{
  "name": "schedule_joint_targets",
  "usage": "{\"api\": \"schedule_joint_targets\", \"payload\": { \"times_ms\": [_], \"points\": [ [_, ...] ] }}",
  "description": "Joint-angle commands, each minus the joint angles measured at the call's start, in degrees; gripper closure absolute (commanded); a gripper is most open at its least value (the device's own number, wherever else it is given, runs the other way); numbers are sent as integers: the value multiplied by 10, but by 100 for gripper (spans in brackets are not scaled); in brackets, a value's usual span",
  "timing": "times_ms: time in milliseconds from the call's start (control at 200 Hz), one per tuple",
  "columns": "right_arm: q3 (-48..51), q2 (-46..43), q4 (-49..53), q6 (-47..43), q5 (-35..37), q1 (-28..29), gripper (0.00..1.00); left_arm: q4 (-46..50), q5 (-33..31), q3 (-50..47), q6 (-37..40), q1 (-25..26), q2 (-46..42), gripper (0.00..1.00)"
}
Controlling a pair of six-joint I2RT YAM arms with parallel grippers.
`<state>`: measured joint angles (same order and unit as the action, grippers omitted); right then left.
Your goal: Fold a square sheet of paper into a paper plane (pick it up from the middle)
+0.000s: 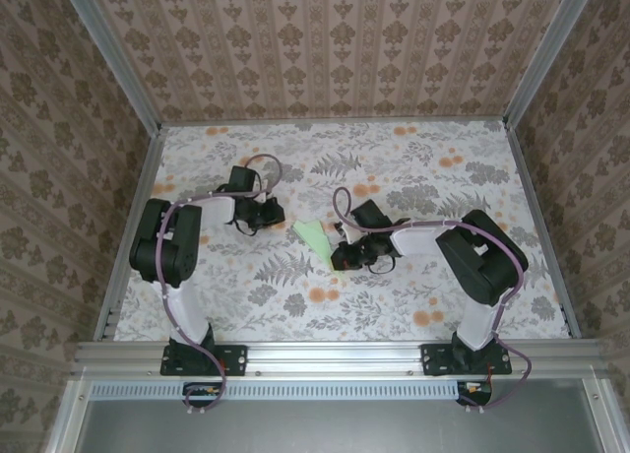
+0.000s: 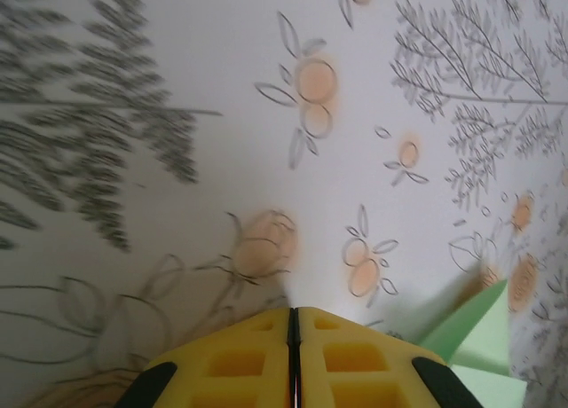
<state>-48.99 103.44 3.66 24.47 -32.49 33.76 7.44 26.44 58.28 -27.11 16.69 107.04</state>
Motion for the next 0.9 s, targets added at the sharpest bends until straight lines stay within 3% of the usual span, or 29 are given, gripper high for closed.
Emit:
{"api": "schedule_joint_targets", "payload": {
  "times_ms": [0, 250, 505, 895],
  "points": [
    [31, 21, 115, 9, 30, -1, 95, 20, -42, 2, 14, -3, -35, 88],
    [24, -7, 77, 35, 16, -1, 95, -28, -26, -50, -39, 63, -134, 87],
    [-1, -40, 29, 63, 5, 1, 94, -93, -17, -93, -88, 158, -118, 90],
    [-43, -7, 22, 71, 23, 17, 94, -129, -22, -109, -102, 179, -53, 95]
  ]
}}
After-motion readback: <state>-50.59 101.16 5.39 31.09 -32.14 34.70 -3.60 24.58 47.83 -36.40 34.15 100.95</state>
